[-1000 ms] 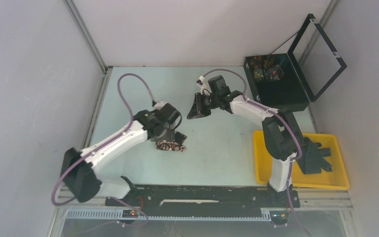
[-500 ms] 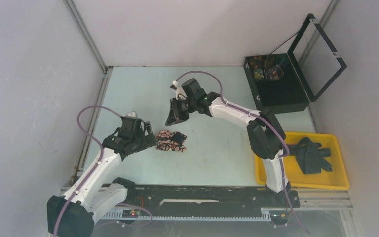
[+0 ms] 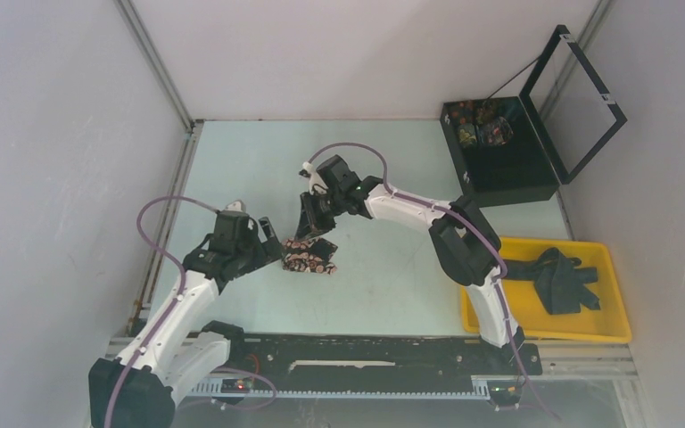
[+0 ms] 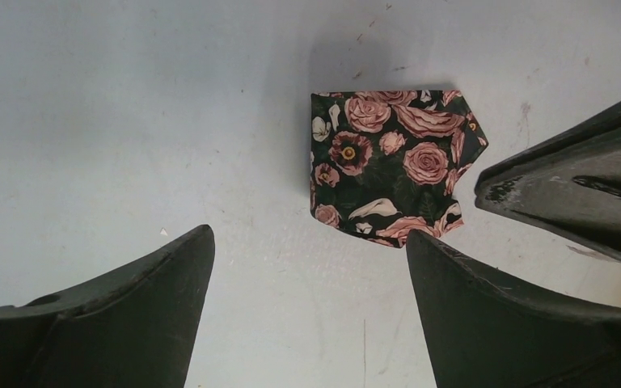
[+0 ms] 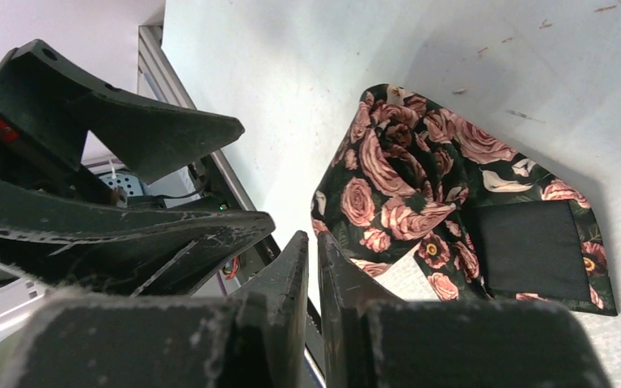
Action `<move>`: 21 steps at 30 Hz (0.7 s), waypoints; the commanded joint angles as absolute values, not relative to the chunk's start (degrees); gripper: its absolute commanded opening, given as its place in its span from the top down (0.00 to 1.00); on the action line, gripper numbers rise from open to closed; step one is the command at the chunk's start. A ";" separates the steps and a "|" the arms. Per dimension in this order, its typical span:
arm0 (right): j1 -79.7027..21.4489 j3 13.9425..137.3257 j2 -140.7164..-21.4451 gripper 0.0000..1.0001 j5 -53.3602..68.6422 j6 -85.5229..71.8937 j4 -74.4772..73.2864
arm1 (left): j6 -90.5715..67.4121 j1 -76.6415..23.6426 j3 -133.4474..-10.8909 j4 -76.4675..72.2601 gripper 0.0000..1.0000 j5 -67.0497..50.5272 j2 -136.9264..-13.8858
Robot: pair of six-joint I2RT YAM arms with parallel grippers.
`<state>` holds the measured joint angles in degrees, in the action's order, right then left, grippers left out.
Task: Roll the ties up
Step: Roll the tie at the center of the board.
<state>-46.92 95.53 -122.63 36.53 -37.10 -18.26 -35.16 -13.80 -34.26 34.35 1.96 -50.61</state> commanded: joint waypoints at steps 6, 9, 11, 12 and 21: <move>-47.28 95.46 -124.10 0.89 36.82 -37.88 -15.00 | -36.98 -12.92 -32.80 29.96 0.02 -1.65 -51.29; -47.15 94.04 -124.02 0.89 37.12 -37.60 -14.50 | -37.80 -12.68 -31.73 28.16 0.00 -3.07 -52.18; -46.95 93.12 -124.01 0.89 37.33 -37.45 -14.17 | -37.96 -12.66 -31.28 27.16 0.00 -4.05 -52.83; -46.83 92.57 -124.09 0.89 37.46 -37.43 -13.90 | -38.03 -12.57 -31.07 26.64 0.00 -4.48 -53.16; -44.94 88.12 -123.57 0.89 38.32 -36.97 -12.18 | -38.81 -12.20 -30.03 21.88 0.00 -8.05 -57.57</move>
